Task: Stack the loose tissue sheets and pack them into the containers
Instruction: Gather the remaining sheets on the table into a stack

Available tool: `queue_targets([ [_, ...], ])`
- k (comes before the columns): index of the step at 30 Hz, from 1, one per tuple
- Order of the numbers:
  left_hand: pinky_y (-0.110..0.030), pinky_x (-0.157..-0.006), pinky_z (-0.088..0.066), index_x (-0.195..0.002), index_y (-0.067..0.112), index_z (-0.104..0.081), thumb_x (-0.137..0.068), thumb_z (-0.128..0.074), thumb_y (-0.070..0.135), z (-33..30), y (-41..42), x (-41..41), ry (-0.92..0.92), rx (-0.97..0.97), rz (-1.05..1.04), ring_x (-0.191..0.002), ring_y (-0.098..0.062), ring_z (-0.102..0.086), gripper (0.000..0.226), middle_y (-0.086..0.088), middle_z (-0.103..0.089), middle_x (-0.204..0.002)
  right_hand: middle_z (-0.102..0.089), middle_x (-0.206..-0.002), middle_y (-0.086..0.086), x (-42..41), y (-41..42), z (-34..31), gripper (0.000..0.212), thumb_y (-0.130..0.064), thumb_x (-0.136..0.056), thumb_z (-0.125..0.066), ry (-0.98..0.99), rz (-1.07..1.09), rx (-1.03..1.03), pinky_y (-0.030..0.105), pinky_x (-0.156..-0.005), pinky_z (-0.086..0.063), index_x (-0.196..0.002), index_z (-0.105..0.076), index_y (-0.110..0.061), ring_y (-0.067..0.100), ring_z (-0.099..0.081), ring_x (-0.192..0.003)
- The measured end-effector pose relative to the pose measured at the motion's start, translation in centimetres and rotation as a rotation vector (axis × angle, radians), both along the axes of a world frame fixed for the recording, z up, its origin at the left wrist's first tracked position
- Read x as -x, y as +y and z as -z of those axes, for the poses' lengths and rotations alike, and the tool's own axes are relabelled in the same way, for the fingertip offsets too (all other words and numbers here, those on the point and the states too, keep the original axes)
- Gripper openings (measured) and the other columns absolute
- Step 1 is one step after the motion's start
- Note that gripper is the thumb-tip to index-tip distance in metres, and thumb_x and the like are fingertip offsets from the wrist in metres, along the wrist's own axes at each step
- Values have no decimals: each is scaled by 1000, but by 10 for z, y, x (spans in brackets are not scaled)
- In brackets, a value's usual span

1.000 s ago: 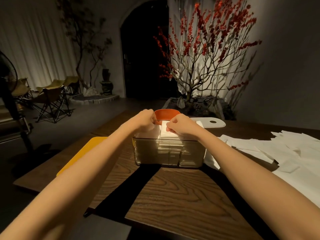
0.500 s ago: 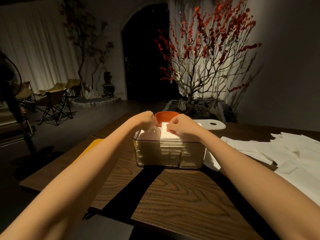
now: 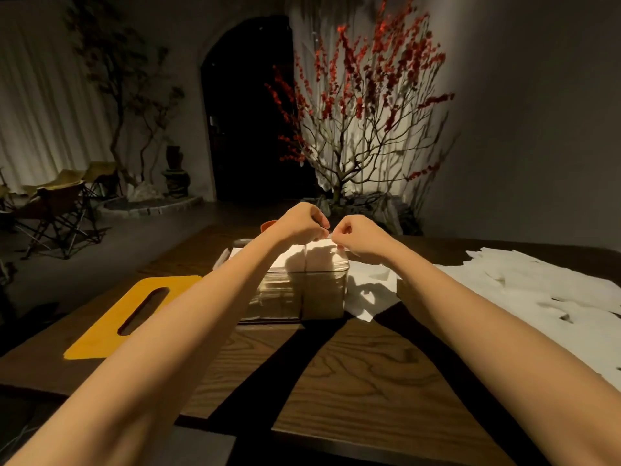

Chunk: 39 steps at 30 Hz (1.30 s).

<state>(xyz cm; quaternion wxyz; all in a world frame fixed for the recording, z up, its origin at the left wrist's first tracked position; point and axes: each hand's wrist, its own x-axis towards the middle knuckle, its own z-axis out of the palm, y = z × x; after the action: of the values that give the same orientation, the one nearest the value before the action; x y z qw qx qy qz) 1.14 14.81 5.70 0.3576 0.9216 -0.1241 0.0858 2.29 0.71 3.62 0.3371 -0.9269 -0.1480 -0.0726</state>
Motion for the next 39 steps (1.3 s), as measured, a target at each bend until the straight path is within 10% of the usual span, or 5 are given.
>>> queue_targets([
  [11,-17,-54,-40,-96,8,-62,-89,-62,2,2,-87,4,-3,-41,132,-65,-9,-52,9,-1,-58,-73,-62,-80,22,29,-90,1,26,-8,-91,-47,67,156,4,22,-52,-37,-85,-65,10,18,-45,-59],
  [16,-16,-57,-43,-99,9,-63,-89,-62,3,10,-123,5,25,-53,196,-67,-7,-54,11,0,-59,-78,-67,-99,27,47,-126,6,28,-10,-95,-50,60,208,-13,37,-78,-51,-104,-65,12,22,-54,-78],
  [39,-22,-68,-49,-111,7,-62,-95,-55,6,78,-232,-12,330,-114,331,-93,-19,-62,17,-8,-64,-103,-51,-136,8,45,-239,77,39,-39,-99,-42,229,482,310,46,-104,-39,-129,-51,-16,27,-45,-121],
])
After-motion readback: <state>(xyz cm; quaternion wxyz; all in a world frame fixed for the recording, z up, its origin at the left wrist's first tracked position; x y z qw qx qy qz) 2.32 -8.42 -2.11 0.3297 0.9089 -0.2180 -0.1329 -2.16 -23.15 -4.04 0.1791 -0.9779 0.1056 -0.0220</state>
